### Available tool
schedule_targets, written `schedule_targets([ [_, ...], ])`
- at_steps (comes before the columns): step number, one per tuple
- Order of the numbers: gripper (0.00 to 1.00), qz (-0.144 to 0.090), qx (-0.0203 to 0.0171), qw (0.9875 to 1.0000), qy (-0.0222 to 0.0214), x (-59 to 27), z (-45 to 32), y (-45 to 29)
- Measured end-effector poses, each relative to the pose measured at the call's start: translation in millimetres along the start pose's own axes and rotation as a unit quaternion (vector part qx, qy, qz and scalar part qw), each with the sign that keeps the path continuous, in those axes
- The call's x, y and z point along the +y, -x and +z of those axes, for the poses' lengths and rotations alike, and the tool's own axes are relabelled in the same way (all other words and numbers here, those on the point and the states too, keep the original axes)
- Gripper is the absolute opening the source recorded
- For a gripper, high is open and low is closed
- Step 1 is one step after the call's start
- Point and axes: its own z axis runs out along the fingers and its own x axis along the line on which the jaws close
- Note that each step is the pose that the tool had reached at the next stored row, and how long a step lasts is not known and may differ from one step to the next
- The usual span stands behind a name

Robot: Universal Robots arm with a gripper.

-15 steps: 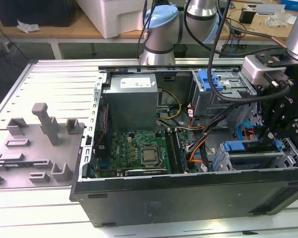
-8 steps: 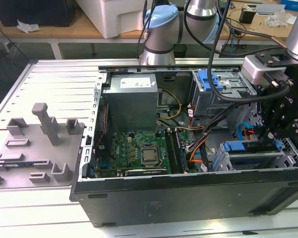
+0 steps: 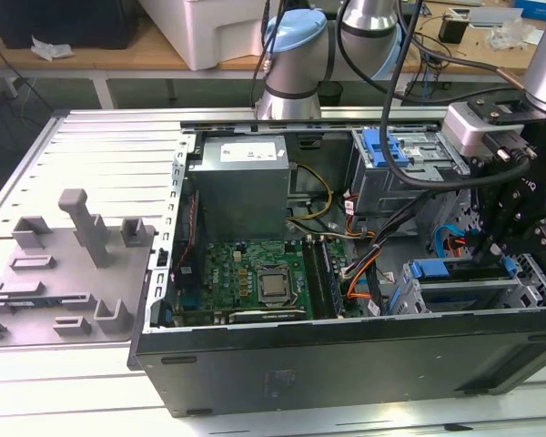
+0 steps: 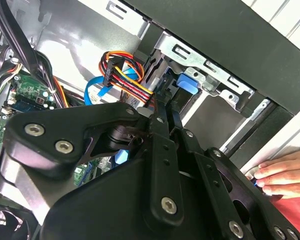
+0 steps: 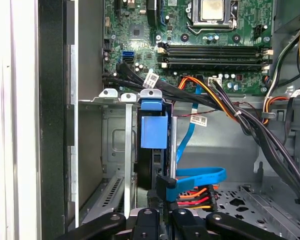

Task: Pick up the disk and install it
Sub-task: 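Insert the first disk wire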

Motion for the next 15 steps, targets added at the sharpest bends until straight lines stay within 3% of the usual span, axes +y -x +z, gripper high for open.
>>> schedule_targets([
  [15, 0.17, 0.000, 0.0002, 1.0000, 0.0000, 0.1, 2.1, 0.1],
])
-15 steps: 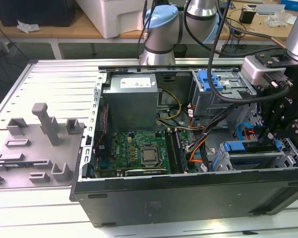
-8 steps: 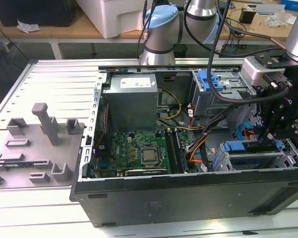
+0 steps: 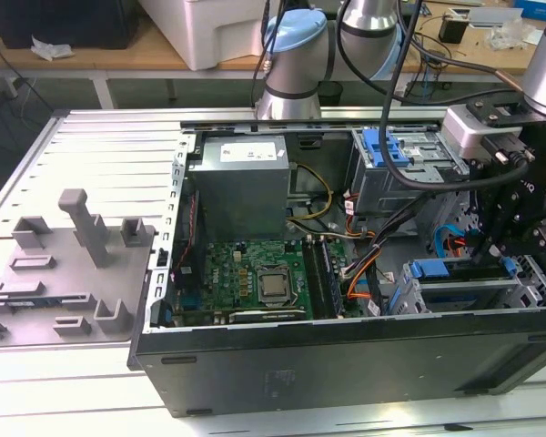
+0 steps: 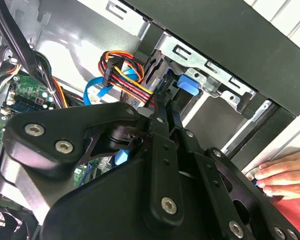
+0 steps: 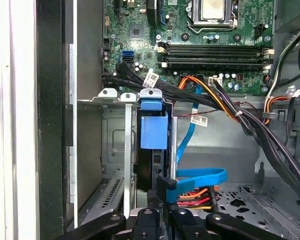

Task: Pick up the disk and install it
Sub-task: 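Insert the first disk wire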

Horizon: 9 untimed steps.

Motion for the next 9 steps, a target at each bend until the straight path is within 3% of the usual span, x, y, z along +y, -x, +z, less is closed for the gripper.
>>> schedule_targets([
  [9, 0.17, 0.000, 0.0004, 1.0000, 0.0000, 0.0, 0.9, 0.0],
])
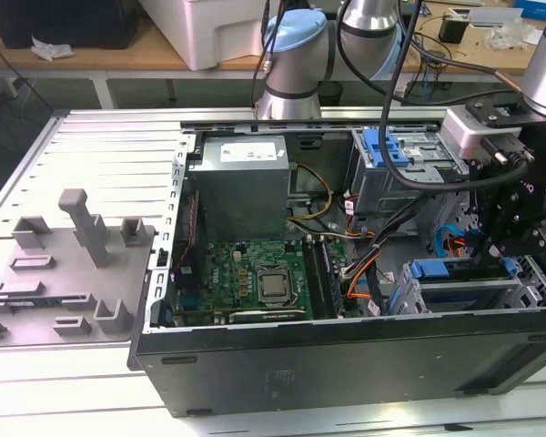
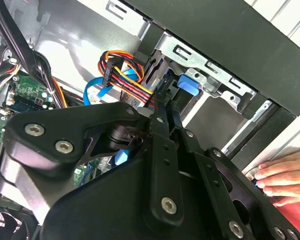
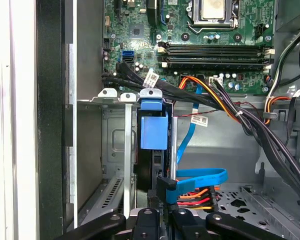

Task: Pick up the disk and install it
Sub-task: 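Insert the first disk wire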

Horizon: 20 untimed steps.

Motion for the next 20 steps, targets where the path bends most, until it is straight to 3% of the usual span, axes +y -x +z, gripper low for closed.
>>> schedule_targets([
  [9, 0.18, 0.000, 0.0000, 1.0000, 0.0001, 0.1, 0.2, 0.0],
  [10, 0.30, 0.000, 0.0001, 1.0000, 0.0000, 0.0, 0.2, 0.0],
  [12, 0.30, 0.000, 0.0002, 1.0000, 0.0000, 0.0, 0.1, 0.0],
  [13, 0.42, 0.000, 0.0003, 1.0000, 0.0000, 0.0, 0.0, 0.0],
  [15, 0.42, 0.000, 0.0004, 1.0000, 0.0000, 0.0, 0.0, 0.0],
  [16, 0.48, 0.000, 0.0004, 1.0000, 0.0000, 0.0, 0.0, 0.0],
  [20, 0.48, 0.000, 0.0019, 1.0000, 0.0000, -0.2, -3.7, -0.2],
])
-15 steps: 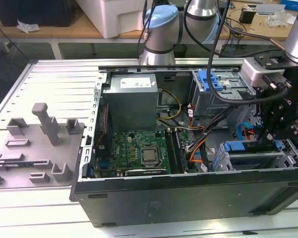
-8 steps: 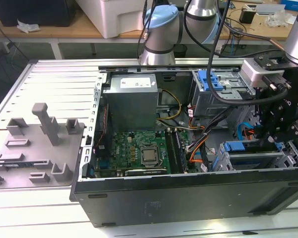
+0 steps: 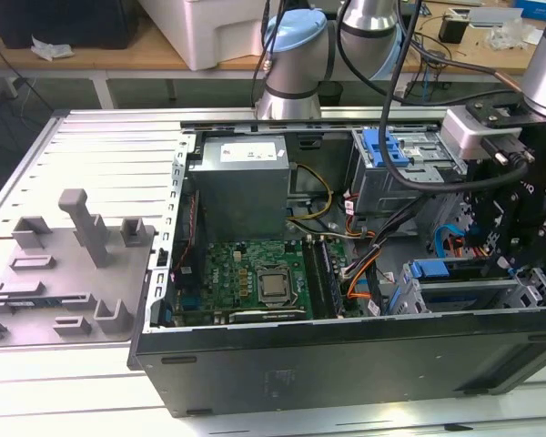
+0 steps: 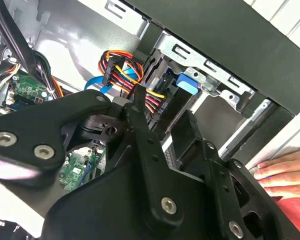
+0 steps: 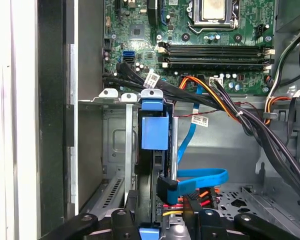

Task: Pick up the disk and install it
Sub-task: 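Insert the first disk wire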

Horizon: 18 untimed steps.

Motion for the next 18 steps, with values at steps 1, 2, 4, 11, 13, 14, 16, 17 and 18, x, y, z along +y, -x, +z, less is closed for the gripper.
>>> schedule_targets([
  [1, 0.48, 0.000, 0.0011, 1.0000, 0.0000, 0.0, -2.1, -0.1],
  [2, 0.48, 0.000, 0.0018, 1.0000, 0.0001, -0.1, -3.7, -0.3],
  [4, 0.48, 0.000, 0.0030, 1.0000, 0.0001, -0.2, -7.0, -0.4],
  [11, 0.48, -0.001, 0.0121, 0.9999, 0.0004, -0.8, -21.7, -0.1],
  [13, 0.48, -0.001, 0.0153, 0.9999, 0.0004, -0.9, -25.9, 0.0],
  [14, 0.48, -0.001, 0.0164, 0.9999, 0.0005, -0.9, -27.2, 0.0],
  [16, 0.48, -0.001, 0.0200, 0.9998, 0.0006, -0.9, -30.7, 0.1],
  [17, 0.48, -0.001, 0.0219, 0.9998, 0.0007, -1.0, -32.0, 0.2],
  [18, 0.48, -0.001, 0.0247, 0.9997, 0.0007, -1.0, -33.6, 0.4],
])
